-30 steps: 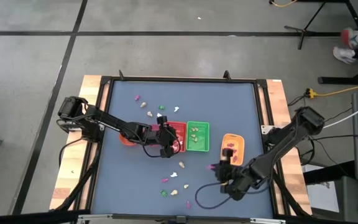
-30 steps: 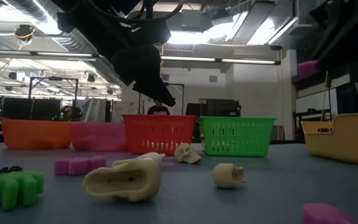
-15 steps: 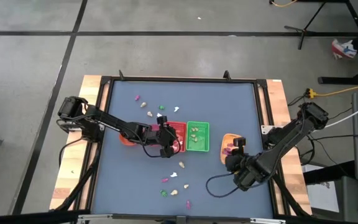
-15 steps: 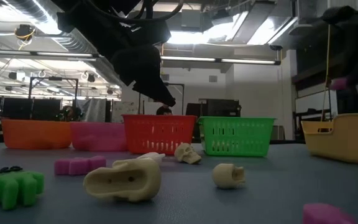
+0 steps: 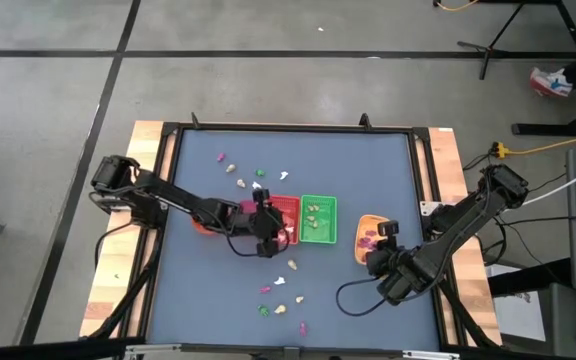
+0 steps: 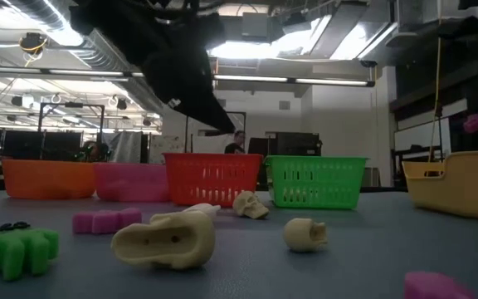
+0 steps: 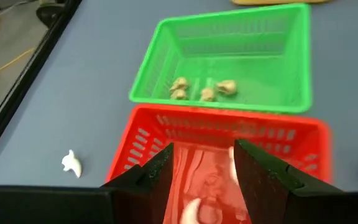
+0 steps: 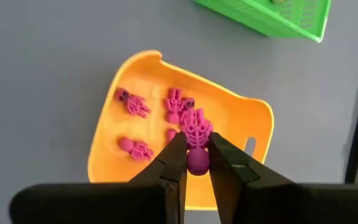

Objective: Sort Halloween decoration
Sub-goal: Put the pink skeleton toy into the yellow bin

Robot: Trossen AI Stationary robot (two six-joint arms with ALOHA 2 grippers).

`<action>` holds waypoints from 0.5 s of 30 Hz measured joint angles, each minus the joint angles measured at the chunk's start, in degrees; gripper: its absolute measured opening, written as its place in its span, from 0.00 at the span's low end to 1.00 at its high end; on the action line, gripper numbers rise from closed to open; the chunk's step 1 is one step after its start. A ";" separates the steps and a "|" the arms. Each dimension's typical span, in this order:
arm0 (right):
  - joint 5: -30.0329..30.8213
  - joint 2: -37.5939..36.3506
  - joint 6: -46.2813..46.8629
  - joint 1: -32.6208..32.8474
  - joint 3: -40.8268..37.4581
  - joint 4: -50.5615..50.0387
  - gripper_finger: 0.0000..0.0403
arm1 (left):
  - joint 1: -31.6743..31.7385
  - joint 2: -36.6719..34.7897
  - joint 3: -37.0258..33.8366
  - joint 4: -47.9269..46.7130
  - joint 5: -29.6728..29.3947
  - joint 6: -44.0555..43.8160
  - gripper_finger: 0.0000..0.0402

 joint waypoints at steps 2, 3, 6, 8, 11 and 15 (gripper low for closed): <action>0.00 0.00 -0.02 0.00 0.00 -0.88 0.13 | -1.01 -0.41 0.84 -0.34 0.32 0.03 0.38; 0.00 0.00 -0.02 0.00 0.00 -0.93 0.13 | -1.53 -0.46 1.53 0.12 0.83 0.02 0.38; -0.02 0.00 -0.02 0.00 0.02 -1.58 0.13 | -3.49 -0.86 2.68 -0.44 2.22 0.01 0.38; -0.04 0.00 -0.02 0.00 0.02 -1.90 0.14 | -4.83 -0.88 3.53 0.13 3.58 0.00 0.38; -0.59 0.00 -0.04 0.00 0.02 -2.01 0.18 | -7.14 -0.92 4.32 -0.17 4.79 -0.51 0.38; -2.55 0.00 -0.05 0.00 0.04 -2.07 0.29 | -9.88 -0.92 4.76 -0.19 5.74 -3.41 0.38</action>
